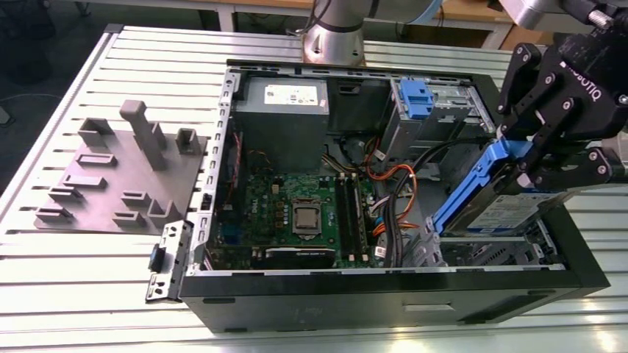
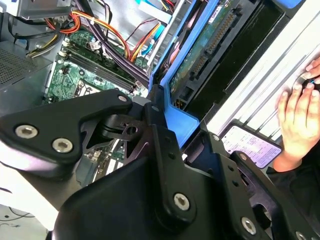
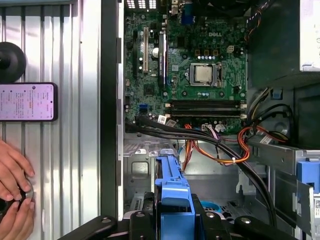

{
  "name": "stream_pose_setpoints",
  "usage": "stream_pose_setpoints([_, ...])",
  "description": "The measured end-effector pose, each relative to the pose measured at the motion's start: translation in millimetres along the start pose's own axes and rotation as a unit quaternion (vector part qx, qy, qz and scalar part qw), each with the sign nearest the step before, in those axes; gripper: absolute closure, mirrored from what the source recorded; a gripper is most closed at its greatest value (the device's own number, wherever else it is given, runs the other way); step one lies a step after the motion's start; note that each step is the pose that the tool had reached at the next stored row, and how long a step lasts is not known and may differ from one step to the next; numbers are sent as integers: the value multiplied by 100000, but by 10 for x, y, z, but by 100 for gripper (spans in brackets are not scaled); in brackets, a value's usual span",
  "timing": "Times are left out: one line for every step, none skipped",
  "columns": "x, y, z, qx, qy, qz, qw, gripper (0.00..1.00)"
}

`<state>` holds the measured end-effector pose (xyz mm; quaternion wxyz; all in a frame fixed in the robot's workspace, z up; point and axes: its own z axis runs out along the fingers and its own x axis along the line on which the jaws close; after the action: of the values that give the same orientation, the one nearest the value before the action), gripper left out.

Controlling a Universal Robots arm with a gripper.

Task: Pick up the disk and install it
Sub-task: 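Insert the disk into the insertion slot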

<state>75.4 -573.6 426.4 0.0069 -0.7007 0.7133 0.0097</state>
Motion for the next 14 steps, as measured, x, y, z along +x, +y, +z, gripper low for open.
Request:
stream_pose_setpoints([0,0,5,1,2,3,100000,64])
stream_pose_setpoints([0,0,6,-1,3,2,100000,64])
stream_pose_setpoints([0,0,6,0,11,2,100000,64])
stream_pose_setpoints([0,0,7,0,13,5,100000,64])
stream_pose_setpoints([0,0,8,1,4,2,100000,64])
stream_pose_setpoints([0,0,8,2,1,6,100000,64])
stream_pose_setpoints([0,0,9,1,0,5,100000,64])
stream_pose_setpoints([0,0,9,2,2,4,100000,64])
stream_pose_setpoints([0,0,10,2,2,3,100000,64])
stream_pose_setpoints([0,0,12,0,7,5,100000,64])
stream_pose_setpoints([1,0,19,18,-2,5,100000,62])
stream_pose_setpoints([2,-1,34,70,-6,-6,100000,62])
stream_pose_setpoints([3,-1,53,76,-22,-4,100000,56])
stream_pose_setpoints([4,-1,69,76,2,-5,100000,56])
